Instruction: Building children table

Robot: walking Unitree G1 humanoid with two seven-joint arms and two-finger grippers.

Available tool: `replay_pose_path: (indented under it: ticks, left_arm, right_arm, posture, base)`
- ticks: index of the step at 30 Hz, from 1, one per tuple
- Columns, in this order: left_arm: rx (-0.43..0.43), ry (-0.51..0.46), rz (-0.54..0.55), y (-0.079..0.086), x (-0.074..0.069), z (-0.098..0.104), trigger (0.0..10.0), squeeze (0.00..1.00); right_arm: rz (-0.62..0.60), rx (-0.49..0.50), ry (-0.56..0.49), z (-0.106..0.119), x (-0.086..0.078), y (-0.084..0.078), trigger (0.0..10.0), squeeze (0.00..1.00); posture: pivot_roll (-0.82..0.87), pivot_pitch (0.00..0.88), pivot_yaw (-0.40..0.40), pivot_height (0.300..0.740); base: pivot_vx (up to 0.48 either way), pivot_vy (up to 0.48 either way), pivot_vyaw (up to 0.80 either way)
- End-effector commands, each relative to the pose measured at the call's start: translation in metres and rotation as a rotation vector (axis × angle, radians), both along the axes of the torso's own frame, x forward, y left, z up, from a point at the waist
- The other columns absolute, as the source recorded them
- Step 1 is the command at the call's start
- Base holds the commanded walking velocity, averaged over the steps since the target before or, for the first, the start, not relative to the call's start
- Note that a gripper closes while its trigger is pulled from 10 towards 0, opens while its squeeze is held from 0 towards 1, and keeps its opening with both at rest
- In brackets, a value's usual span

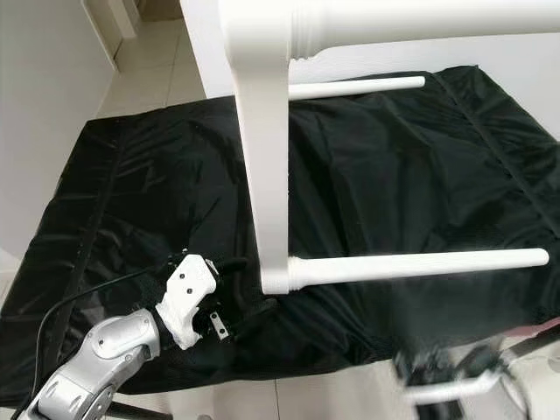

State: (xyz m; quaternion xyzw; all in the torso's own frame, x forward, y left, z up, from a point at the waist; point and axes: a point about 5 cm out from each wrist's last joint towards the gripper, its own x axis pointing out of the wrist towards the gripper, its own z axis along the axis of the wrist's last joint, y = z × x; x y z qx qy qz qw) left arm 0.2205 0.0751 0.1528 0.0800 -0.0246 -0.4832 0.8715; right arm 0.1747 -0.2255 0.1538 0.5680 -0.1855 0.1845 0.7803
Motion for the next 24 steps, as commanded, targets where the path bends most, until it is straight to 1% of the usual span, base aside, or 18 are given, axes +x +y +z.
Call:
replay_pose_path:
  ticks: [1, 2, 4, 5, 6, 10, 12, 13, 14, 16, 18, 19, 21, 22, 23, 24]
  left_arm:
    - [0.022, 0.008, -0.003, 0.002, 0.001, -0.005, 10.0, 0.00]
    - [0.022, 0.008, -0.003, 0.002, 0.001, -0.005, 10.0, 0.00]
    - [0.022, 0.004, 0.007, 0.003, 0.002, -0.004, 10.0, 0.00]
    - [0.022, 0.004, 0.007, 0.003, 0.002, -0.004, 10.0, 0.00]
    - [0.023, 0.003, 0.010, 0.003, 0.003, -0.004, 10.0, 0.00]
    - [0.037, -0.011, 0.028, 0.011, 0.005, -0.003, 10.0, 0.00]
    - [0.038, -0.012, 0.037, 0.013, 0.005, -0.002, 10.0, 0.00]
    - [0.039, -0.017, 0.055, 0.017, 0.007, -0.002, 10.0, 0.00]
    - [0.039, -0.017, 0.055, 0.017, 0.007, -0.002, 10.0, 0.00]
    - [0.039, -0.027, 0.097, 0.024, 0.012, -0.001, 10.0, 0.00]
    - [0.040, -0.052, 0.160, 0.036, 0.020, 0.003, 10.0, 0.00]
    - [0.040, -0.052, 0.160, 0.036, 0.020, 0.003, 10.0, 0.00]
    - [0.022, -0.069, 0.209, 0.044, 0.027, 0.009, 10.0, 0.00]
    - [0.011, -0.071, 0.221, 0.046, 0.029, 0.011, 10.0, 0.00]
    - [0.011, -0.071, 0.221, 0.046, 0.029, 0.011, 10.0, 0.00]
    - [0.004, -0.084, 0.243, 0.048, 0.032, 0.013, 10.0, 0.00]
  right_arm:
    - [-0.014, 0.011, 0.016, -0.002, -0.001, 0.000, 10.0, 0.00]
    - [-0.014, 0.011, 0.016, -0.002, -0.001, 0.000, 10.0, 0.00]
    - [-0.027, -0.002, -0.029, 0.008, 0.008, -0.002, 10.0, 0.00]
    - [-0.027, -0.002, -0.029, 0.008, 0.008, -0.002, 10.0, 0.00]
    - [-0.033, -0.009, -0.039, 0.010, 0.012, -0.004, 10.0, 0.00]
    - [-0.069, -0.025, -0.053, 0.016, 0.030, -0.014, 10.0, 0.00]
    - [-0.077, -0.034, -0.055, 0.017, 0.033, -0.017, 10.0, 0.00]
    - [-0.089, -0.036, -0.050, 0.018, 0.037, -0.019, 10.0, 0.00]
    - [-0.089, -0.036, -0.050, 0.018, 0.037, -0.019, 10.0, 0.00]
    - [-0.117, -0.048, -0.038, 0.019, 0.044, -0.023, 10.0, 0.00]
    - [-0.156, -0.057, -0.017, 0.022, 0.055, -0.026, 10.0, 0.00]
    - [-0.156, -0.057, -0.017, 0.022, 0.055, -0.026, 10.0, 0.00]
    - [-0.184, -0.076, 0.018, 0.023, 0.065, -0.027, 10.0, 0.00]
    - [-0.188, -0.081, 0.029, 0.023, 0.069, -0.026, 10.0, 0.00]
    - [-0.188, -0.081, 0.029, 0.023, 0.069, -0.026, 10.0, 0.00]
    - [-0.201, -0.092, 0.045, 0.023, 0.074, -0.025, 10.0, 0.00]
  posture:
    - [-0.04, 0.116, 0.107, 0.740]
    - [-0.04, 0.116, 0.107, 0.740]
    - [-0.03, 0.109, 0.099, 0.740]
    - [-0.03, 0.109, 0.099, 0.740]
    - [-0.03, 0.105, 0.094, 0.740]
    - [-0.02, 0.091, 0.076, 0.740]
    - [-0.01, 0.087, 0.070, 0.740]
    - [-0.01, 0.081, 0.064, 0.740]
    - [-0.01, 0.081, 0.064, 0.740]
    - [0.00, 0.073, 0.056, 0.740]
    - [0.00, 0.065, 0.049, 0.740]
    - [0.00, 0.065, 0.049, 0.740]
    - [0.01, 0.052, 0.036, 0.740]
    - [0.01, 0.052, 0.036, 0.740]
    - [0.01, 0.052, 0.036, 0.740]
    - [0.02, 0.045, 0.028, 0.740]
  base:
    - [0.000, 0.000, 0.00]
    - [0.000, 0.000, 0.00]
    - [0.000, 0.000, 0.00]
    - [0.000, 0.000, 0.00]
    - [0.000, 0.000, 0.00]
    - [0.000, 0.000, 0.00]
    - [0.000, 0.000, 0.00]
    - [0.000, 0.000, 0.00]
    - [0.000, 0.000, 0.00]
    - [0.000, 0.000, 0.00]
    - [0.000, 0.000, 0.00]
    - [0.000, 0.000, 0.00]
    - [0.000, 0.000, 0.00]
    - [0.000, 0.000, 0.00]
    - [0.000, 0.000, 0.00]
    - [0.000, 0.000, 0.00]
